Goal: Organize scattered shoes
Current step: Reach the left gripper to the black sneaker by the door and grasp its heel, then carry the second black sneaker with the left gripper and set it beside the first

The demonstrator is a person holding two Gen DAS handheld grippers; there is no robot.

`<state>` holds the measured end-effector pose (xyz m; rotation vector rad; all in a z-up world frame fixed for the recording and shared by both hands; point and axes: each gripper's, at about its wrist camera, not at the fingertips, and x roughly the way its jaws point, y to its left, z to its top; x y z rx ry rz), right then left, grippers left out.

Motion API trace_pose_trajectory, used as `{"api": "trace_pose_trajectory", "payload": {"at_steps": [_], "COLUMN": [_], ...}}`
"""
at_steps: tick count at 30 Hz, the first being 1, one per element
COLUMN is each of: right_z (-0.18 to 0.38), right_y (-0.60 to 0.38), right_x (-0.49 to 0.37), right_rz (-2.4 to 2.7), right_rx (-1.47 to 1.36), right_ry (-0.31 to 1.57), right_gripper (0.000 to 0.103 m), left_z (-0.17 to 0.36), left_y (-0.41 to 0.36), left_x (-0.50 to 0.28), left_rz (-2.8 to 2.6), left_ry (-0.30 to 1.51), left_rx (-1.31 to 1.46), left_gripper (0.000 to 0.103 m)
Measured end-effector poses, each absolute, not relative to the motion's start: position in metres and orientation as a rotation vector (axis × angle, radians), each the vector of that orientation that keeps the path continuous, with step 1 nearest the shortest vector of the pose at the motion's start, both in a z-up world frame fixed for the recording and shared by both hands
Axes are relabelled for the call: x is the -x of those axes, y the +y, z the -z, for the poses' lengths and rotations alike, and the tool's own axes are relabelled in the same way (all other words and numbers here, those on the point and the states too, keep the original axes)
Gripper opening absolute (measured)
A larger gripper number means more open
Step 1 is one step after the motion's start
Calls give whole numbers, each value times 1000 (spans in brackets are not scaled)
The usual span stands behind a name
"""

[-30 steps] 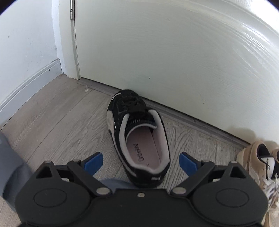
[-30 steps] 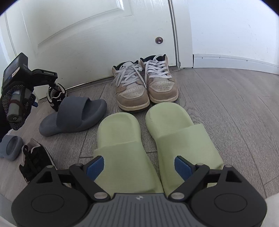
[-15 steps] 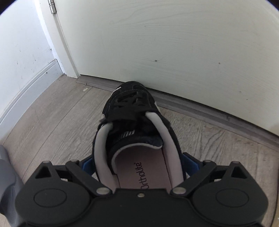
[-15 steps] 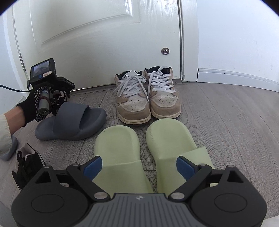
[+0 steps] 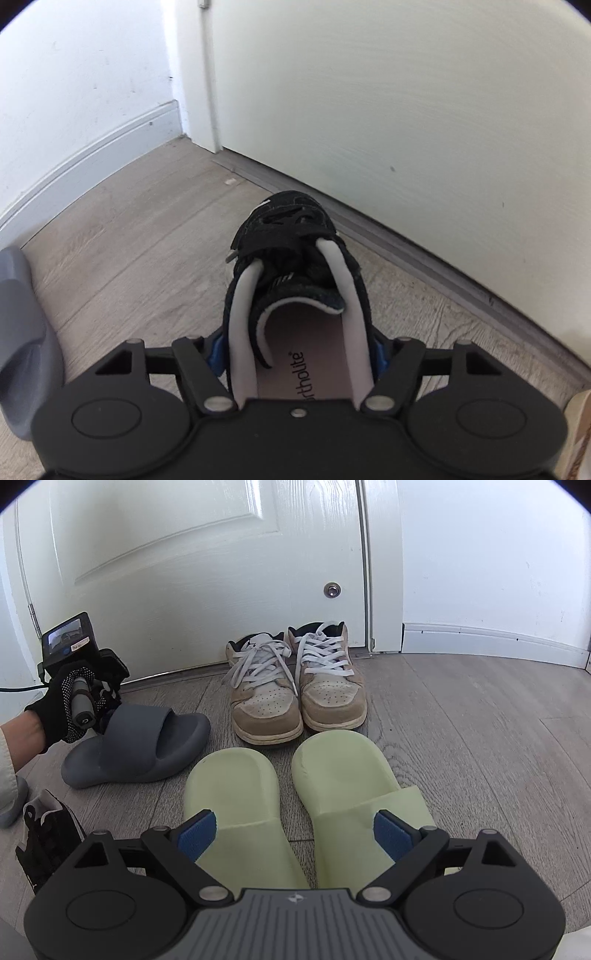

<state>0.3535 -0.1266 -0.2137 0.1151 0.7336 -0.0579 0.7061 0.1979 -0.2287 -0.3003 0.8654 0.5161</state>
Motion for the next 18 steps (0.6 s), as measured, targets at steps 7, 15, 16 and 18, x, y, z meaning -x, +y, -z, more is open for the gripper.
{"api": "trace_pose_trajectory", "payload": {"at_steps": [7,15,16,18], "right_z": [203,187,186,183], "right_y": [-124,-118,-117,-115], "right_x": [-346,-328,-325,-317], "right_rz": [41,-3,-11,-25], "right_rx": [-141,-164,-166,-167], "right_ry": [697,639,635,626], "right_gripper": [93,93,93,93], "left_z": [154,135,137,139], "left_y": [210,240,239,234], "left_x": [-626,-464,-446,-415], "left_rz": [-498,-581,-599,-627], "left_ry": [691,693,701,717], "left_rx": [251,403,427,452], "left_gripper": [70,70,70,70]}}
